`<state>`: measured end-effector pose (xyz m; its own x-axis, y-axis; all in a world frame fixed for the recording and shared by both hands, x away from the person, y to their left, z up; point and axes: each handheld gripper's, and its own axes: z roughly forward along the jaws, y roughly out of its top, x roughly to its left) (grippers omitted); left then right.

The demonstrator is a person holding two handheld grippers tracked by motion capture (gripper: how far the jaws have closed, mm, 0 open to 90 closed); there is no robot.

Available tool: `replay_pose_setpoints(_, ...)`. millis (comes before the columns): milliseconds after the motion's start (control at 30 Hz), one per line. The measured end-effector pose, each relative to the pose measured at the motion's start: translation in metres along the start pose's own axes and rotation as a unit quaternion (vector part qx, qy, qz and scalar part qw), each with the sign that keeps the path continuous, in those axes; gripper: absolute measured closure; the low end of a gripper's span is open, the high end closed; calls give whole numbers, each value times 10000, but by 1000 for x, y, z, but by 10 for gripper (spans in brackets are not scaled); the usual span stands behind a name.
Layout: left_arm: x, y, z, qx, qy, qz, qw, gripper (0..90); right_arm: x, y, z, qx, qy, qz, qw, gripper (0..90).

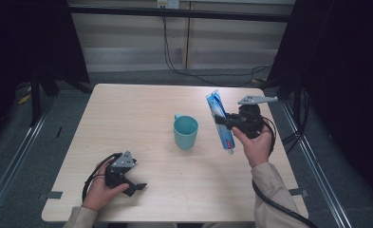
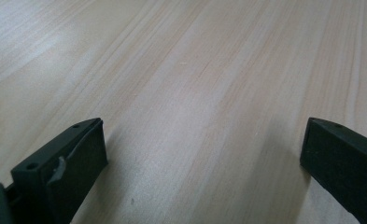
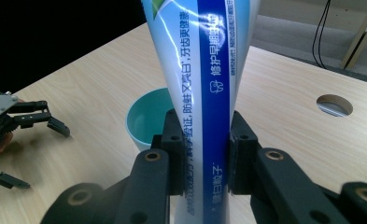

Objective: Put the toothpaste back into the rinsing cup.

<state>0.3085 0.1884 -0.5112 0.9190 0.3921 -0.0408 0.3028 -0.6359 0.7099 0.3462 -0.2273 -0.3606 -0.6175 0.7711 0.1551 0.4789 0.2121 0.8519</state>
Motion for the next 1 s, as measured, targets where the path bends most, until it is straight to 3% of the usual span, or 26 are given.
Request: replay_pose_setpoints(1000,0,0,0,1,0,2,10000,0,0,13,5,-426,49,111,9990,739)
